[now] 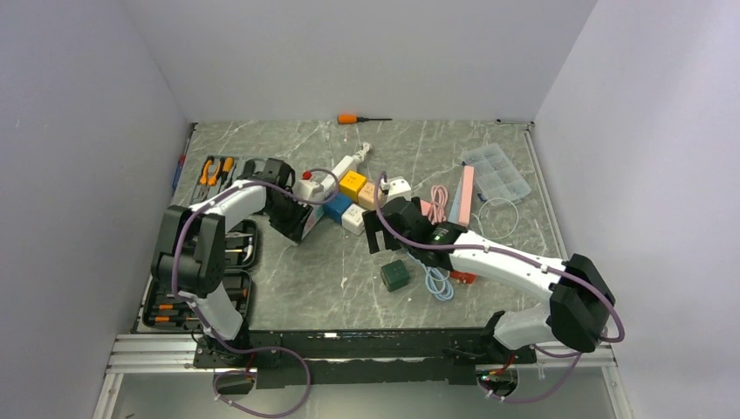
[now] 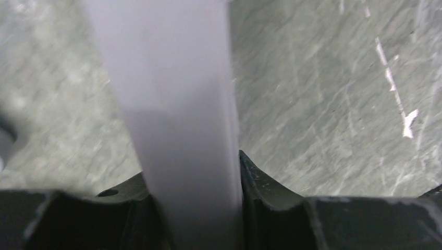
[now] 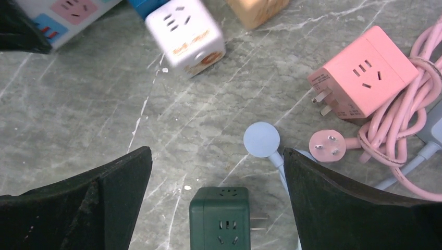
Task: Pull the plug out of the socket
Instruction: Move the socket to the center of the board, then remove the plug from the socket.
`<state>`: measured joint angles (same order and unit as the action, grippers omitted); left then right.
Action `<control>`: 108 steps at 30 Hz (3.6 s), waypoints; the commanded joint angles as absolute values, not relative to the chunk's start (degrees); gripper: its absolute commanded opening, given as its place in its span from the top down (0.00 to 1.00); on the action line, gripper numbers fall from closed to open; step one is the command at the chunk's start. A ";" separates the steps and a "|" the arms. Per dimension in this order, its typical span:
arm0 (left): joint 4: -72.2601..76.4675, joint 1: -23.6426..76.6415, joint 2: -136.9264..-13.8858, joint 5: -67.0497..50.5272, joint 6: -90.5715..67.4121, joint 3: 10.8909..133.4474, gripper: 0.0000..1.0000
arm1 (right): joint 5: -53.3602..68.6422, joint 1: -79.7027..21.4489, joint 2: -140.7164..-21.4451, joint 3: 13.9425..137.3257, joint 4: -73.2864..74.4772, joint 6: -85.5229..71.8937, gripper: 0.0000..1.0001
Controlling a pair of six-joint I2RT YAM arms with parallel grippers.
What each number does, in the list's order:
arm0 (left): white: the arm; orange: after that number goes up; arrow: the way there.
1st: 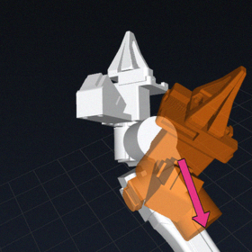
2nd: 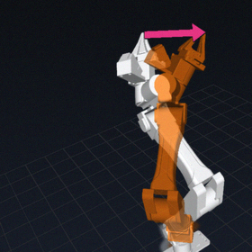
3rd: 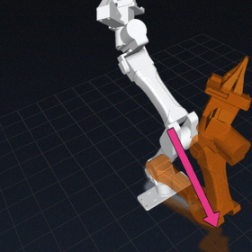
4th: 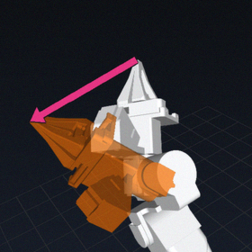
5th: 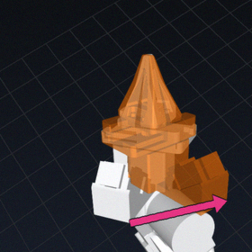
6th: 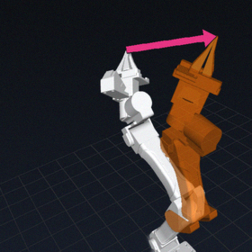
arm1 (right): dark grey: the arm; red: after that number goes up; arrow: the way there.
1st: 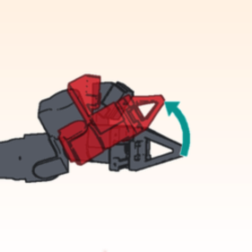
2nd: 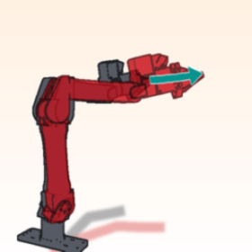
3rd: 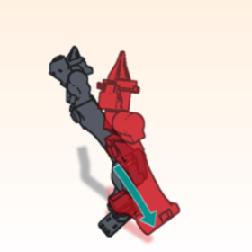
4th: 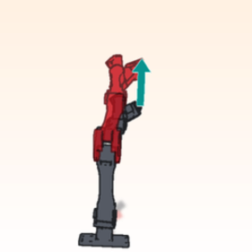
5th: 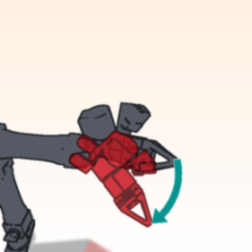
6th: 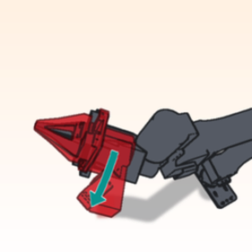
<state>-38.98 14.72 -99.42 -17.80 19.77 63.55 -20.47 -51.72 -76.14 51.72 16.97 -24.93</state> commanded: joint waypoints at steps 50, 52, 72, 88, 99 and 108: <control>-41.86 11.17 -88.68 -26.32 21.99 59.11 0.23 | -0.43 -48.72 -103.46 68.74 -1.99 -10.96 0.04; -42.37 10.32 -87.76 -27.18 22.27 58.85 0.24 | -0.36 -49.22 -104.90 69.54 -1.89 -10.76 0.05; -49.75 3.46 -82.12 -34.91 24.08 63.86 0.12 | -1.75 -50.49 -117.31 77.29 -2.34 -7.36 0.08; -40.41 2.09 -80.11 -41.29 22.98 59.29 0.08 | -0.56 -50.54 -117.40 74.22 -5.24 -6.70 0.68; -35.11 3.28 -82.34 -38.08 25.44 56.24 0.03 | 2.84 -50.54 -106.89 71.34 -9.80 -8.57 0.90; -34.94 7.43 -85.24 -39.74 23.73 58.11 0.01 | 4.81 -50.63 -105.54 72.48 -11.66 -10.44 0.92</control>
<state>-36.51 5.13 -85.60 -37.74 24.12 56.34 2.66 -50.43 -111.70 69.84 -3.07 -9.23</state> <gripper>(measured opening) 0.994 0.642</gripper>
